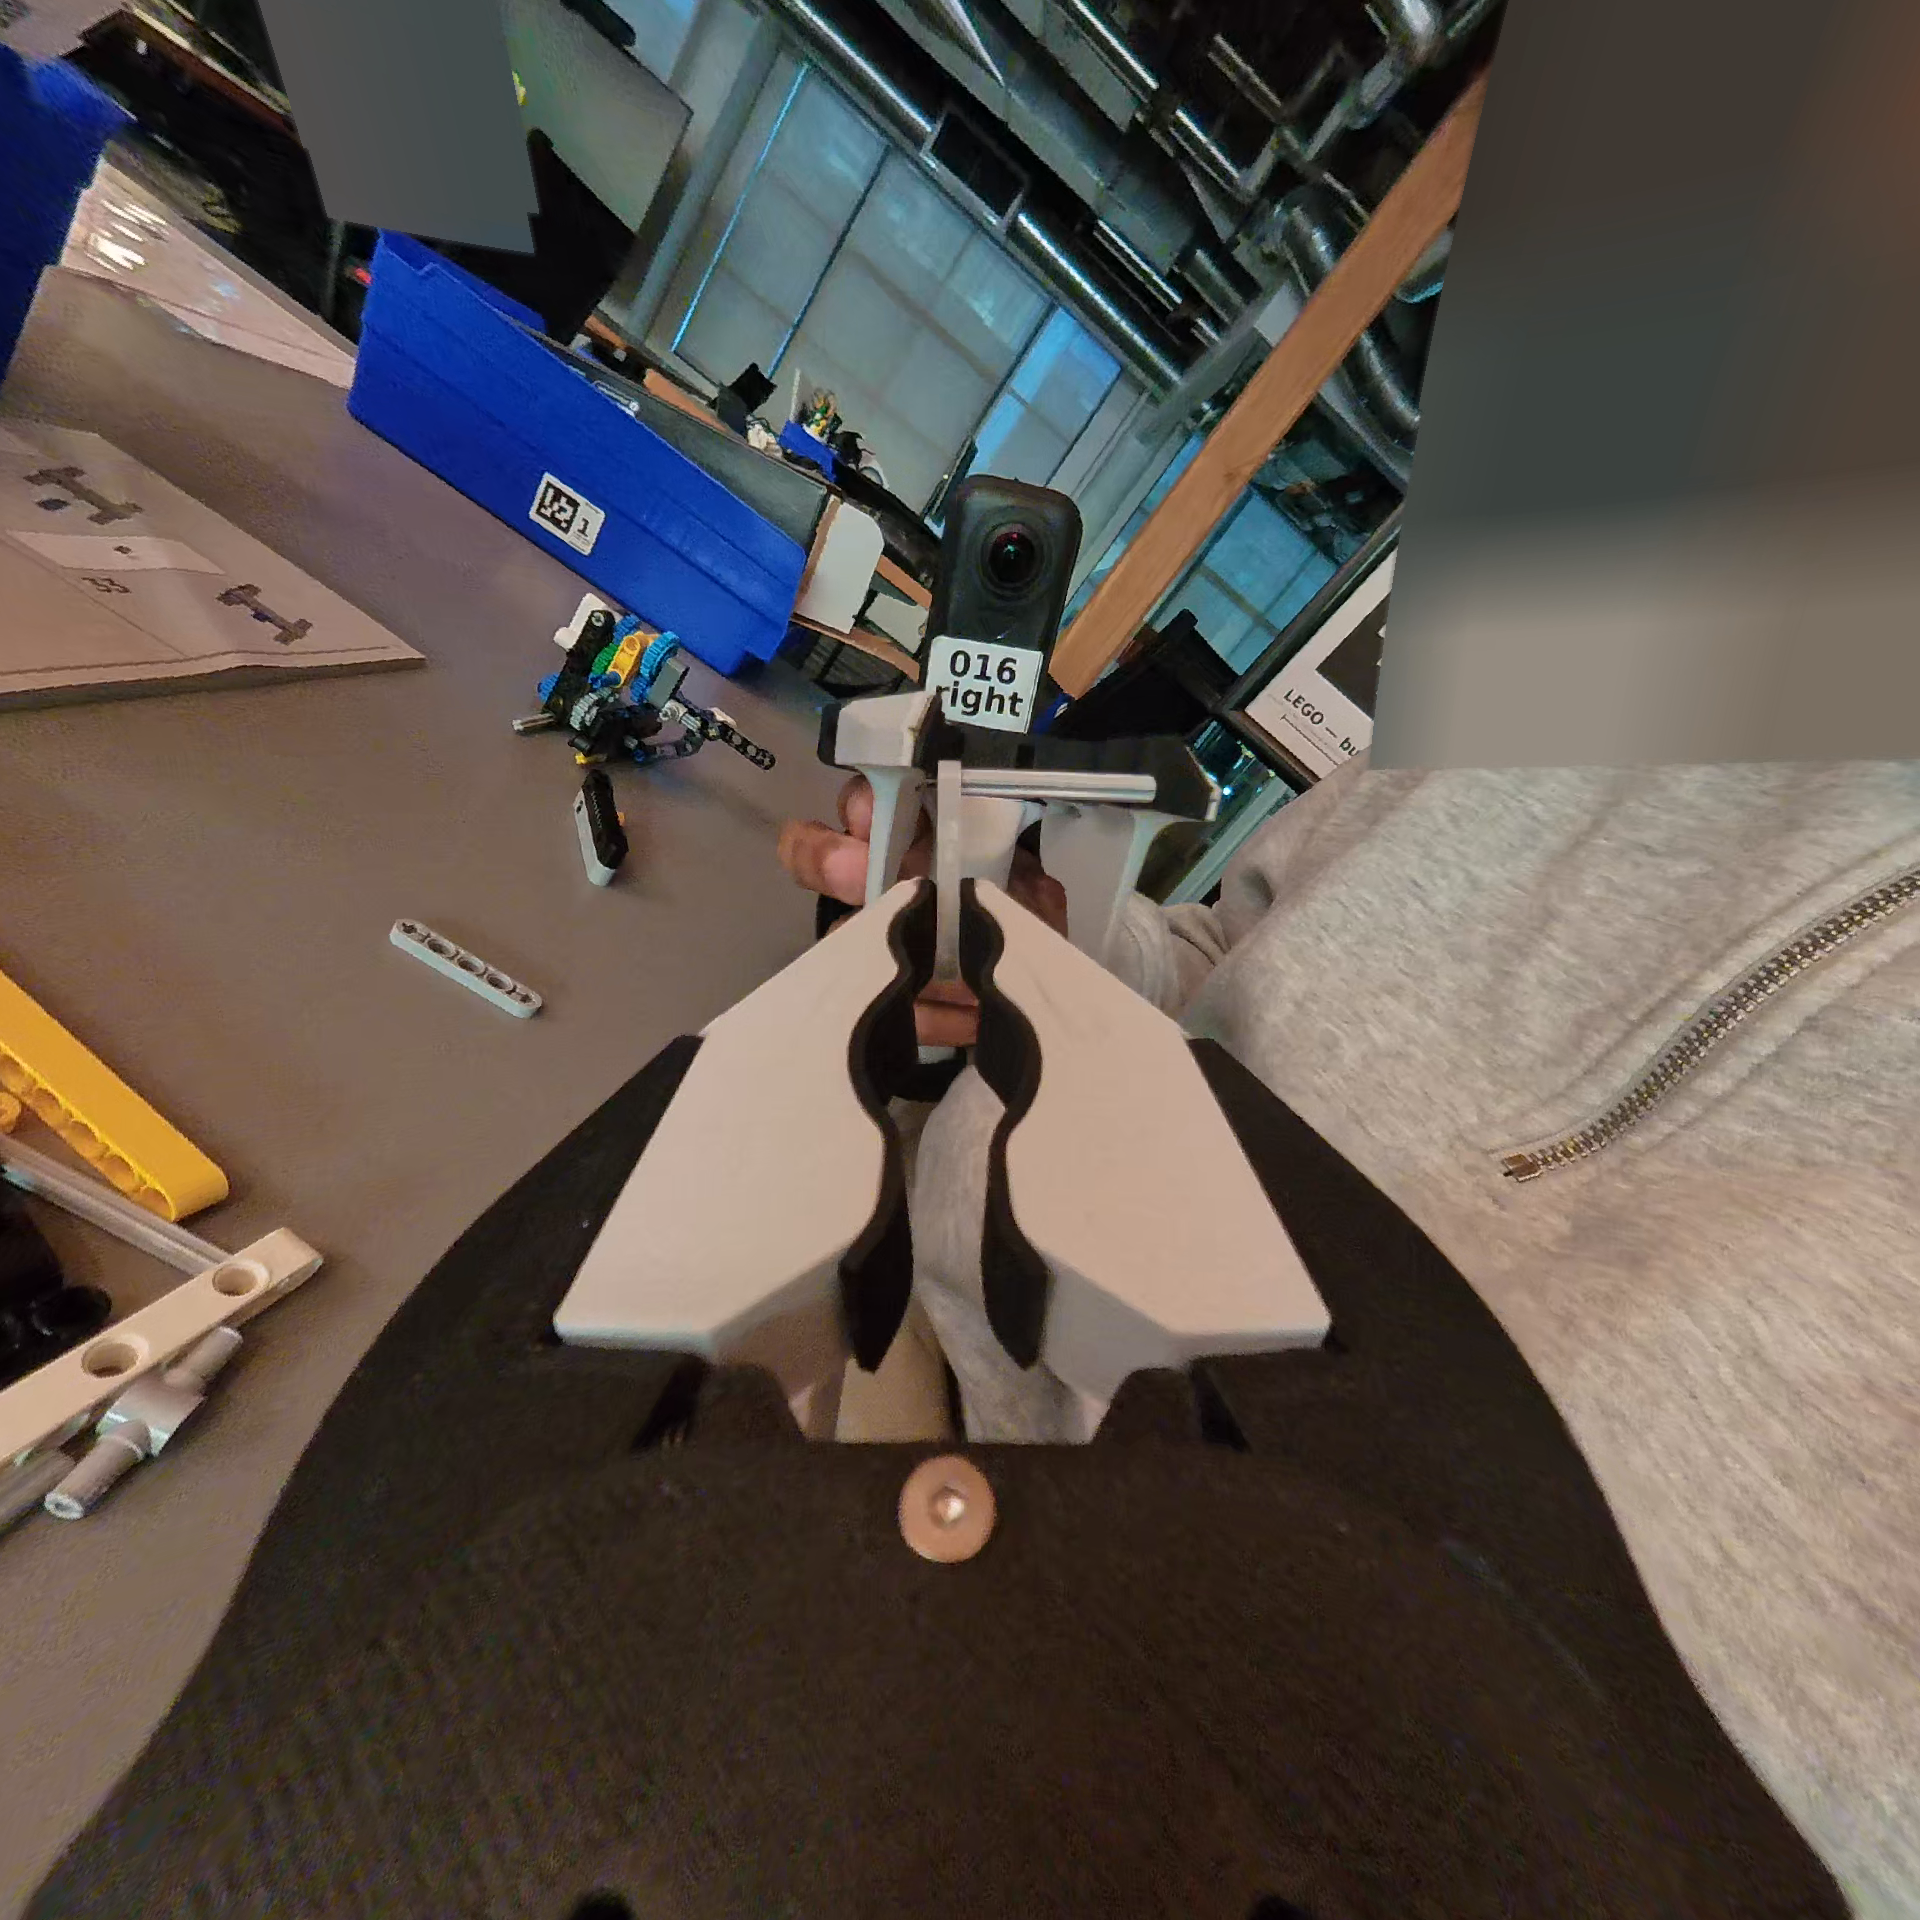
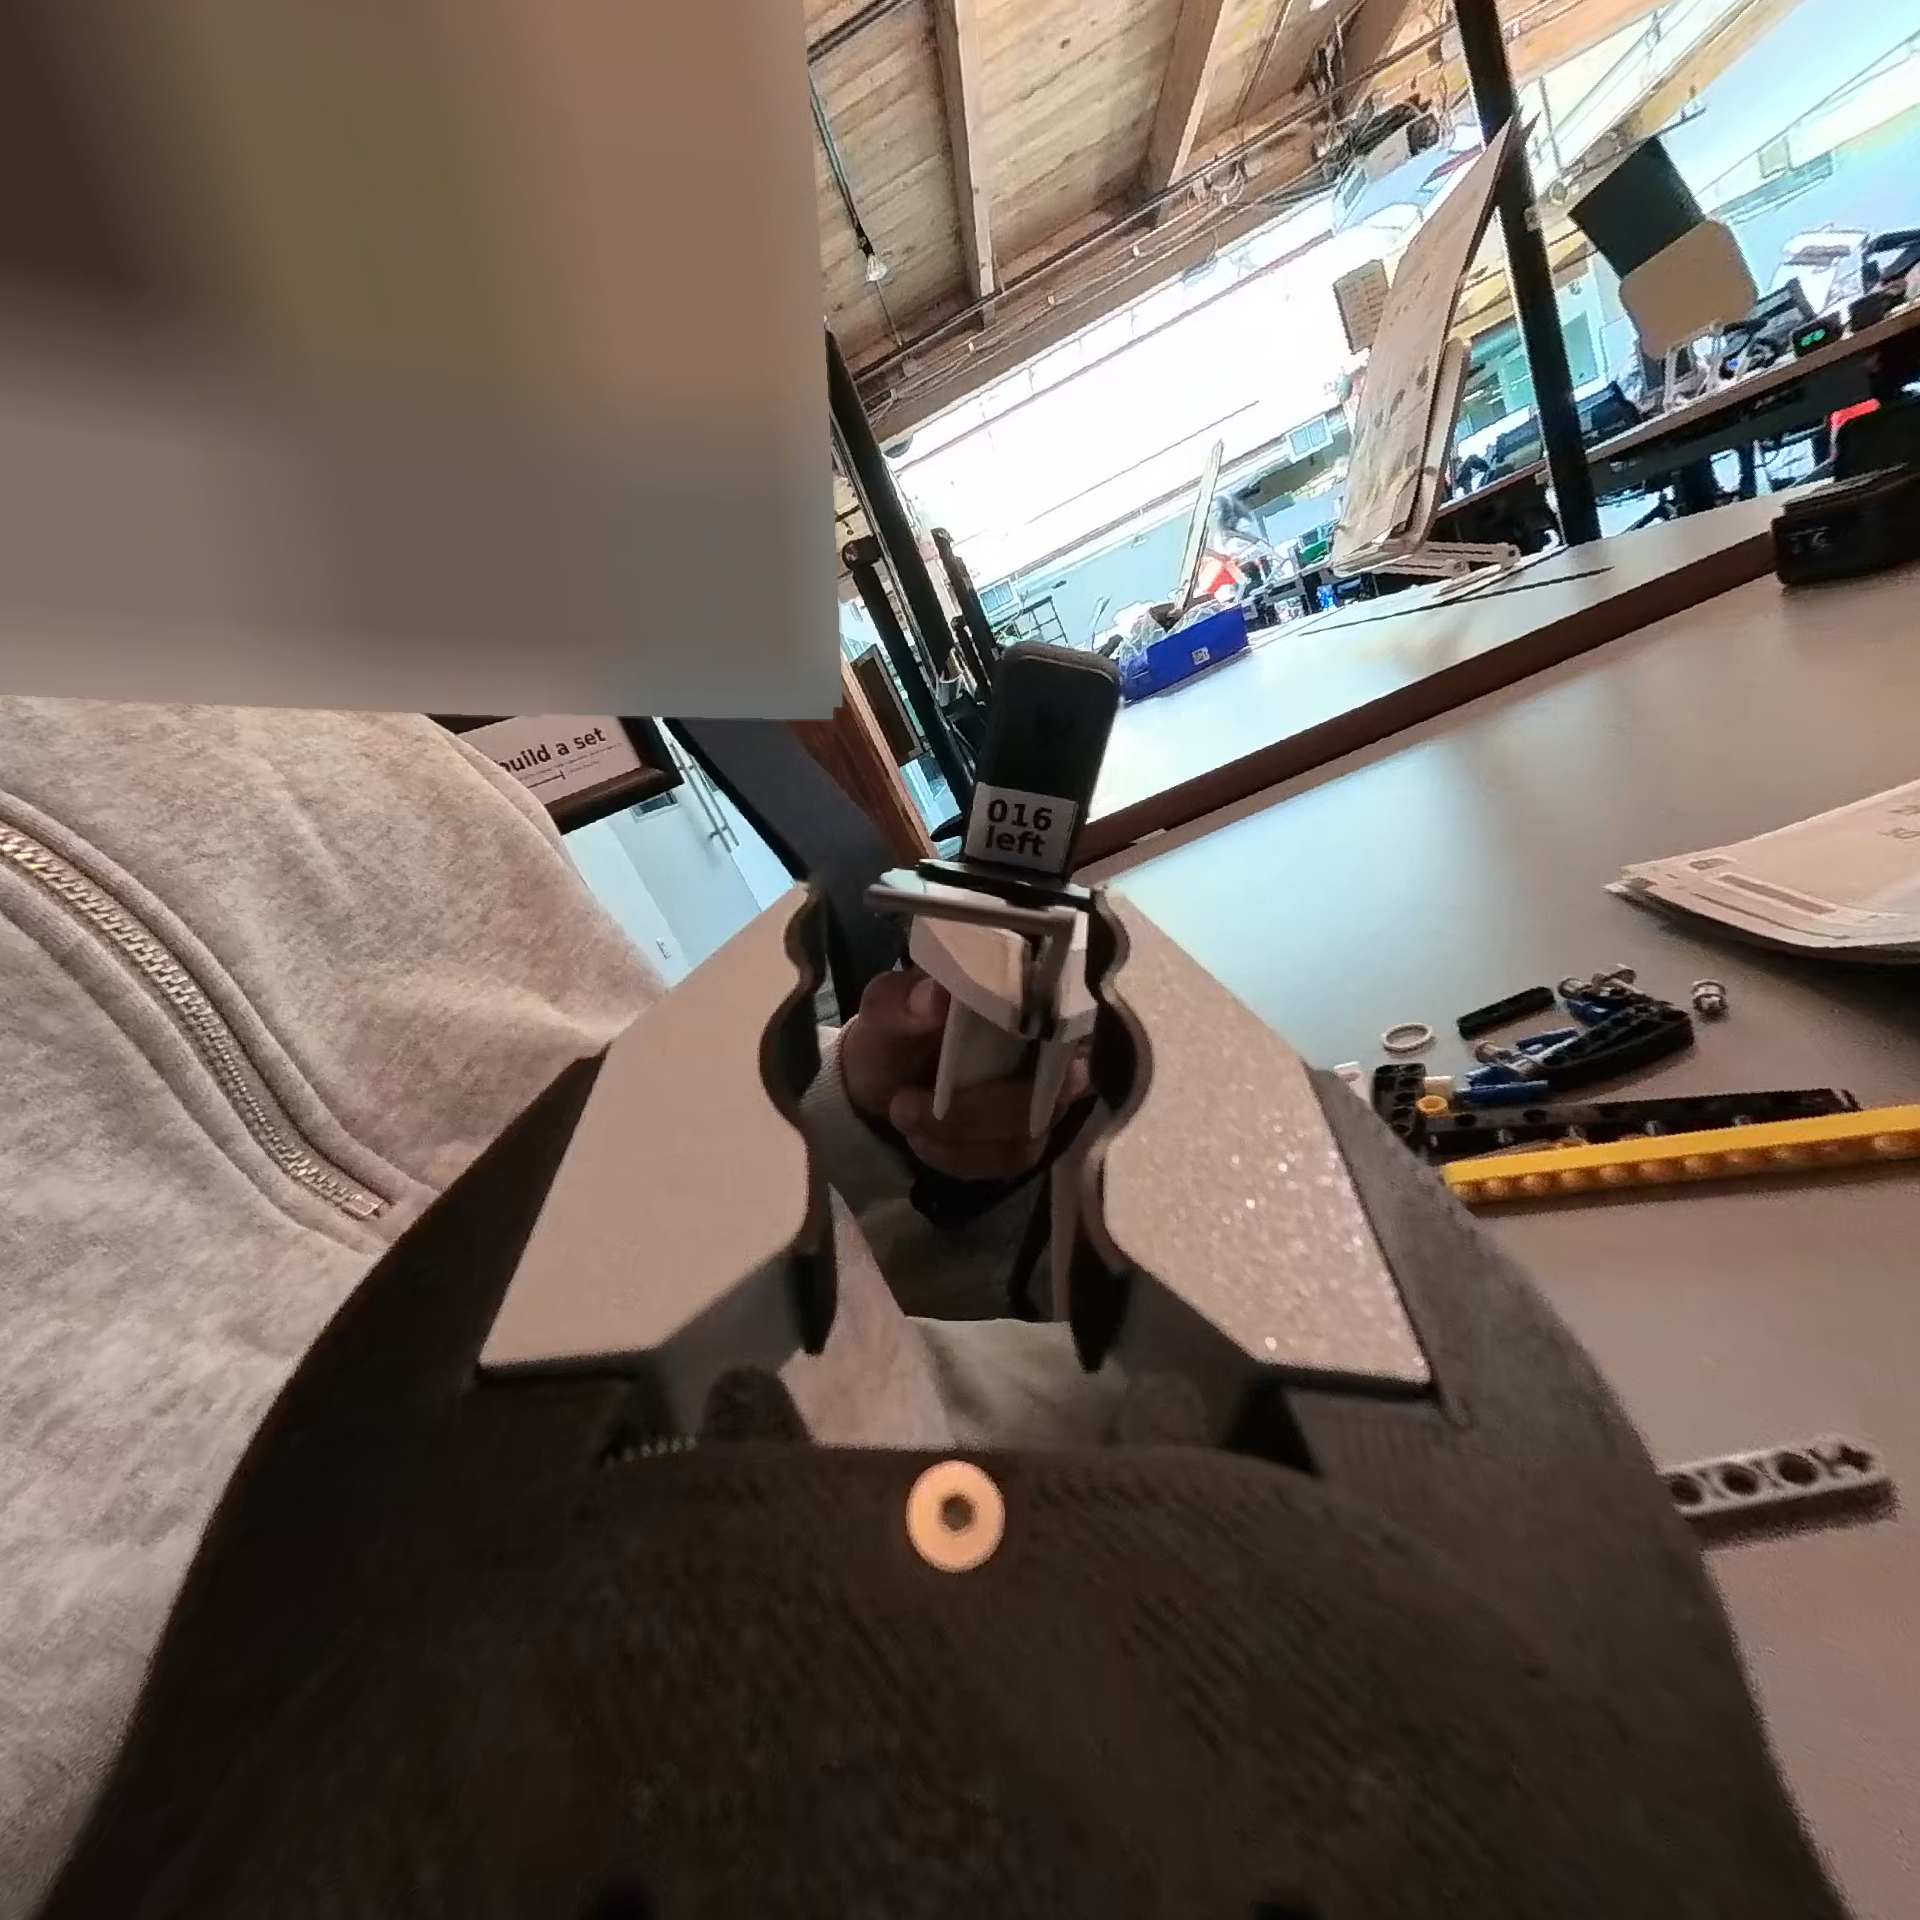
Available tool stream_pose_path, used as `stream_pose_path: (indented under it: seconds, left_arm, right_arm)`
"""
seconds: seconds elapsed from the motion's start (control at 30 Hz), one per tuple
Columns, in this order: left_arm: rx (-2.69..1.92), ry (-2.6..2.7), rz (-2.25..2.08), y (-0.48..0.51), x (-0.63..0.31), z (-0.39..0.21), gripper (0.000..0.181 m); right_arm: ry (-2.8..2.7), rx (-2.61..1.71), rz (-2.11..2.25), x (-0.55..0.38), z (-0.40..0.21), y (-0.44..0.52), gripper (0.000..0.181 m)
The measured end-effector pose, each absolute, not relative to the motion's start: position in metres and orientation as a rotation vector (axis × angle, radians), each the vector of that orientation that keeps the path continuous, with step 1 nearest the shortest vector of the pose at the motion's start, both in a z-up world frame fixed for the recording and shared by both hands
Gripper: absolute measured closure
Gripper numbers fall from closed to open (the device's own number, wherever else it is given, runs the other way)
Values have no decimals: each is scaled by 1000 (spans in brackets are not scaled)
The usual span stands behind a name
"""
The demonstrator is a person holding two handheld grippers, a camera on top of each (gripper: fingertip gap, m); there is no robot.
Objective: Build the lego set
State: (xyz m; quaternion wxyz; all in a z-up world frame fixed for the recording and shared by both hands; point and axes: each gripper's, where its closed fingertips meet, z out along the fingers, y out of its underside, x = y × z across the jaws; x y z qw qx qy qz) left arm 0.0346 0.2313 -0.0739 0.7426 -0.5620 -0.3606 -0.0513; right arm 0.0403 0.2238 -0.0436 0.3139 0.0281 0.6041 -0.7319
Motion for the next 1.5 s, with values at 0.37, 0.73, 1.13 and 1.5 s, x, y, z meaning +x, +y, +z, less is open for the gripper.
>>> stream_pose_path:
  seconds: [0.37, 0.73, 1.13, 1.5]
  left_arm:
    - [-1296, -830, -22, 231, 29, -83, 181]
    - [-1361, -846, 49, 231, 27, -89, 181]
    - [-1377, -846, 58, 233, 27, -91, 181]
    - [-1338, -829, 60, 231, 28, -84, 181]
  right_arm:
    - [1625, 136, -1934, 34, -51, 217, 142]
    - [1582, 169, -1884, 32, -56, 216, 142]
    - [1669, 217, -1906, 25, -66, 215, 179]
    - [1619, 237, -1934, 13, -58, 218, 127]
